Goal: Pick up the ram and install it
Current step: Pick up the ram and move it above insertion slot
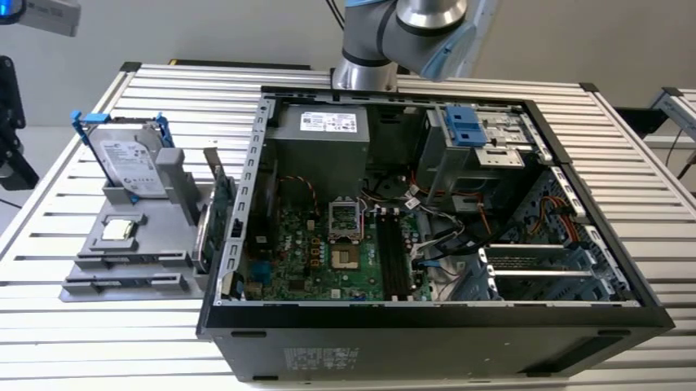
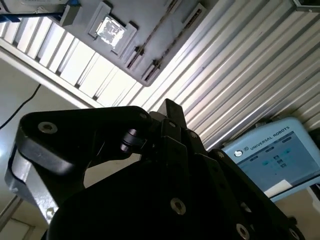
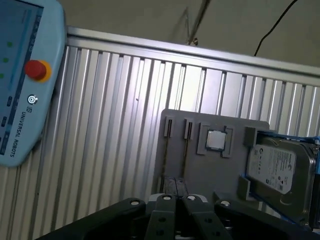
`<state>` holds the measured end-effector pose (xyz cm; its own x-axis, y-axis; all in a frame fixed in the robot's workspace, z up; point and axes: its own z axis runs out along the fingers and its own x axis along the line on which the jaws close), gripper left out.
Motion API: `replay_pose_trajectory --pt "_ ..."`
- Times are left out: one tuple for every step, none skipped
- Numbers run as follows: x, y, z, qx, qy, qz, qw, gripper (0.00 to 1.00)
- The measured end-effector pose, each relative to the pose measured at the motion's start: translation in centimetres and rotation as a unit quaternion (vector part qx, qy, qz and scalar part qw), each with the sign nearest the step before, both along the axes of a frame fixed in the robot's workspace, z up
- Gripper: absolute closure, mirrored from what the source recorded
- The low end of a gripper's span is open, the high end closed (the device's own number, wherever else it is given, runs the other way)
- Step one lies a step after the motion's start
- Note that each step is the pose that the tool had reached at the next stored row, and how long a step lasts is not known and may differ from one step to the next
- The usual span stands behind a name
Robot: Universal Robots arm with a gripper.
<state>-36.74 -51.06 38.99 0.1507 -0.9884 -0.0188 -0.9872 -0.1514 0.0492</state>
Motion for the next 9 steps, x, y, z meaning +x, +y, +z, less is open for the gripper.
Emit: replay_pose_trajectory --pt "0.0 0.0 0.0 0.0 0.0 0.004 1.0 1.0" --pt "0.0 0.0 0.0 0.0 0.0 0.007 1.0 1.0" --pt "0.0 0.0 0.0 0.0 0.0 0.009 1.0 1.0" --pt "0.0 0.0 0.0 0.0 0.0 0.01 0.9999 1.0" --pt "0.0 0.0 0.0 0.0 0.0 0.01 0.9999 1.0" --pt "0.0 0.0 0.0 0.0 0.0 0.01 0.9999 1.0" --pt "0.0 0.0 0.0 0.0 0.0 0.01 0.9999 1.0" --pt "0.0 0.0 0.0 0.0 0.0 0.01 0.9999 1.0" --pt "0.0 0.0 0.0 0.0 0.0 0.01 0.9999 1.0"
